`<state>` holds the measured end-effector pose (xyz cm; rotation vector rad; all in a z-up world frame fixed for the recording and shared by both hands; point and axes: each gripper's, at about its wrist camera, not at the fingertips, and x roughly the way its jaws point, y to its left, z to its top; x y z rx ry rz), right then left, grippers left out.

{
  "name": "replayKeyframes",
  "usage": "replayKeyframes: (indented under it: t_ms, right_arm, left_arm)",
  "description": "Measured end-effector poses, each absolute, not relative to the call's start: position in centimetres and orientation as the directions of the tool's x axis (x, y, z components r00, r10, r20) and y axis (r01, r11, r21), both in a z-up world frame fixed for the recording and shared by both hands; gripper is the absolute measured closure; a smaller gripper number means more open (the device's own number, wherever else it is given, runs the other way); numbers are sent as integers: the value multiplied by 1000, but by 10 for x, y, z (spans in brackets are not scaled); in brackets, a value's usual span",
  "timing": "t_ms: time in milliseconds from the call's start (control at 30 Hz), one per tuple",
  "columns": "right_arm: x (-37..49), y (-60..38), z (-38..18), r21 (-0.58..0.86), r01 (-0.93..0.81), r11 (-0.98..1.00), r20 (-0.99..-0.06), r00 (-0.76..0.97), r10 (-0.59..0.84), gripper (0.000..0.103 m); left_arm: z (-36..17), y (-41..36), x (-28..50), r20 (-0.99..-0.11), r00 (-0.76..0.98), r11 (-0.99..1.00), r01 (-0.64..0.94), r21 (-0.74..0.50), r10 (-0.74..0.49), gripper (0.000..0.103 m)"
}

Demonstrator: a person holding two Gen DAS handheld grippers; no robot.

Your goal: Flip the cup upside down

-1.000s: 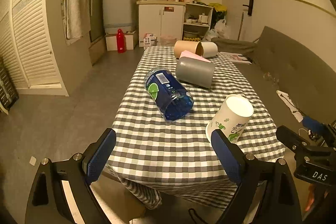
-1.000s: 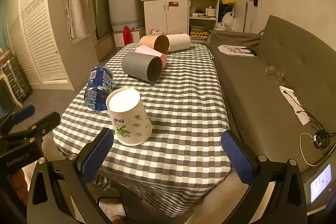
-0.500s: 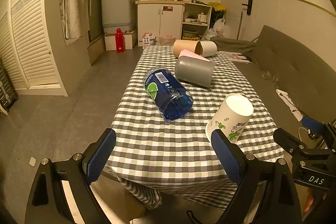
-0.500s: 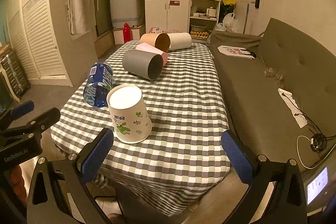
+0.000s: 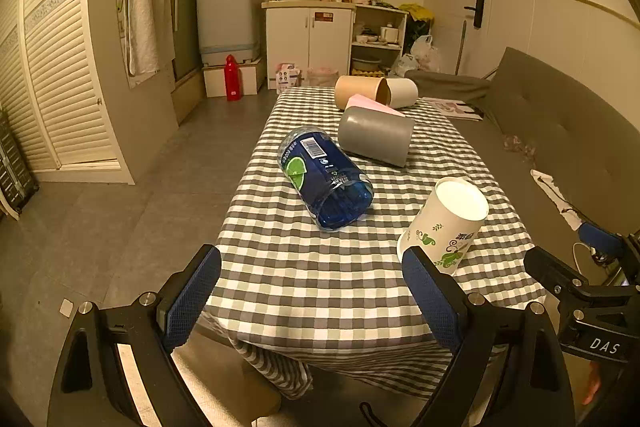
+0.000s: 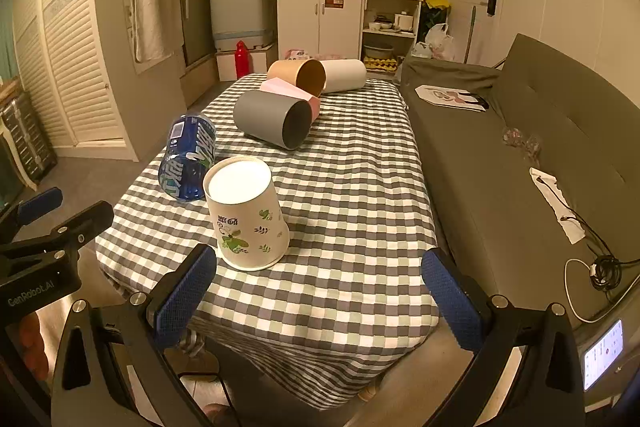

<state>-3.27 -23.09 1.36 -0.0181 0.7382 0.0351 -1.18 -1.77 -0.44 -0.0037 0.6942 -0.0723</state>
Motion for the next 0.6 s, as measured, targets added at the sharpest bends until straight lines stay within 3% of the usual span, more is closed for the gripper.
replayKeyframes:
  t_ms: [600]
  right_arm:
    - [-30,-229,11,-14,-41,999,-684,729,21,0]
  left_arm:
    - [-4,-18,-13,-640,765,997,66,-29,-70,8]
